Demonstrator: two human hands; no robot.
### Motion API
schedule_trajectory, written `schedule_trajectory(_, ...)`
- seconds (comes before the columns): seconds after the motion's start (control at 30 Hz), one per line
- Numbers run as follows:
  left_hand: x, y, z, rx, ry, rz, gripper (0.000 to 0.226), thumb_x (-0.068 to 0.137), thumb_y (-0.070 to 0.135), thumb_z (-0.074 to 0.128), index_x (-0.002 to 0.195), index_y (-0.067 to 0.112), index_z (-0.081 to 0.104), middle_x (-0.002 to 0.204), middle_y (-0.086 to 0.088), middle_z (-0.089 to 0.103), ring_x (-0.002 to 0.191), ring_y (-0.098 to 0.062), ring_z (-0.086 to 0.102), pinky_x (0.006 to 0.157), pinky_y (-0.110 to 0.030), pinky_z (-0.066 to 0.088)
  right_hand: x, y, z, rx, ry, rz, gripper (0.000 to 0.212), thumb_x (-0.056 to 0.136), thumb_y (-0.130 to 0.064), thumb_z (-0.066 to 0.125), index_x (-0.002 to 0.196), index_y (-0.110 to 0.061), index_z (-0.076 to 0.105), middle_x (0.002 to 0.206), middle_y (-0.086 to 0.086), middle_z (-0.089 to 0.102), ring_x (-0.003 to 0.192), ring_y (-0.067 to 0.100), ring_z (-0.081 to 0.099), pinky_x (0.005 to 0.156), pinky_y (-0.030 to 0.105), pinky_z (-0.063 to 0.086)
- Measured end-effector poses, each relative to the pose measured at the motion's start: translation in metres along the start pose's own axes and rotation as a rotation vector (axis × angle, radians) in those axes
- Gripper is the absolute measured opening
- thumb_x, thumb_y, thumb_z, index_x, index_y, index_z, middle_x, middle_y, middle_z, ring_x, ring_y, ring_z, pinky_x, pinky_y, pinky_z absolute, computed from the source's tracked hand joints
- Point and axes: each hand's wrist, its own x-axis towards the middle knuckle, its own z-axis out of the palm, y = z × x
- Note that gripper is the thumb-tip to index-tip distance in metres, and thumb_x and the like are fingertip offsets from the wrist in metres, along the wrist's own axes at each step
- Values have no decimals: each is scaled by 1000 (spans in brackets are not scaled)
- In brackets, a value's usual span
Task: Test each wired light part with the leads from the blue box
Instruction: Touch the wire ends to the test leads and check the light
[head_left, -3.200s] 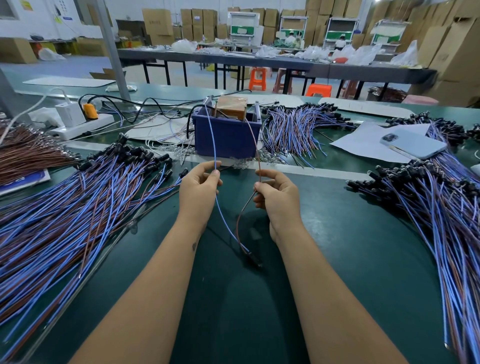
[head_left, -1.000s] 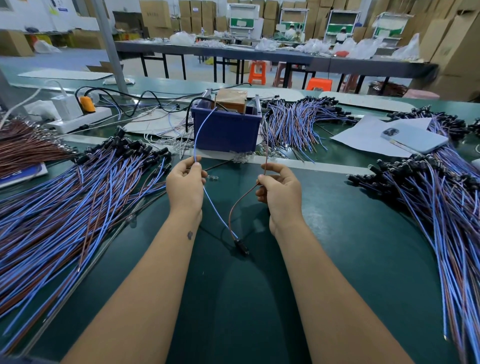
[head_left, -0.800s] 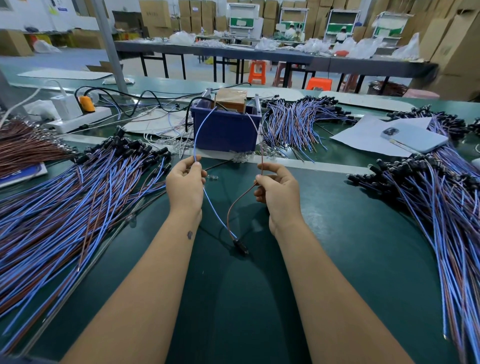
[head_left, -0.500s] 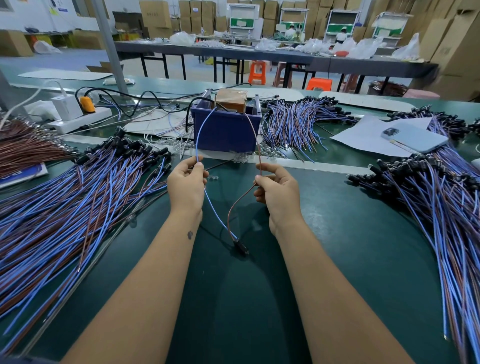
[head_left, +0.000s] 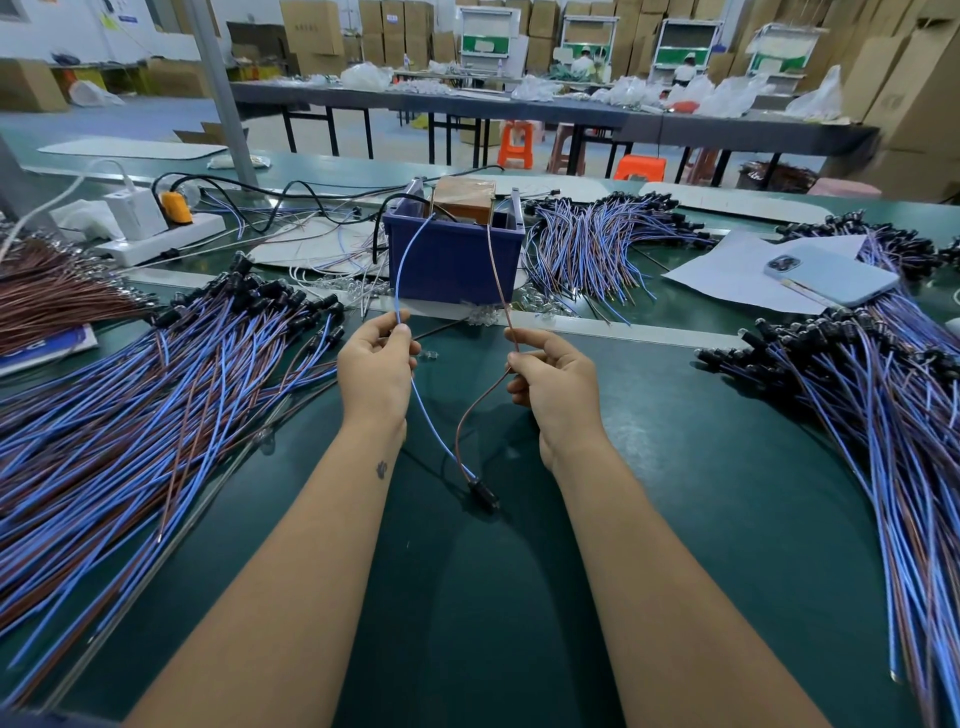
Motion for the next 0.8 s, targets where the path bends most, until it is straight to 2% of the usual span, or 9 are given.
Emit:
schedule_trajectory(0.47,0,0,0,3,-5,-3,16,98,6,51,102,13,65,69,1,55,54,-1,48,51,-13,42,1,2,-1,-16,17,-3,30,90,3,55,95,-23,68,71,-1,55,47,3,50,48,16,44)
schedule_trajectory(0.6,-1,2,-1,18,-24,-18,19,97,5,50,93,17,65,68,0,57,53,-2,50,51,-13,42,2,1,-2,-24,24,1,27,88,5,54,95,-18,67,71,1,55,46,2,50,48,17,45)
schedule_trajectory(0.7,-5,5,3,108,-138,-61,21,93,0,45,88,15,60,63,-3,60,44,-4,51,43,-13,39,1,1,-1,-68,0,7,26,84,7,53,84,-17,63,68,1,57,47,5,49,46,17,43)
schedule_trajectory(0.8,-13,7,11,187,-333,-59,21,92,0,45,96,16,58,55,-3,60,41,-5,50,40,-15,40,1,4,3,-221,-76,-37,28,80,7,53,82,-20,61,65,1,56,51,10,47,48,21,40)
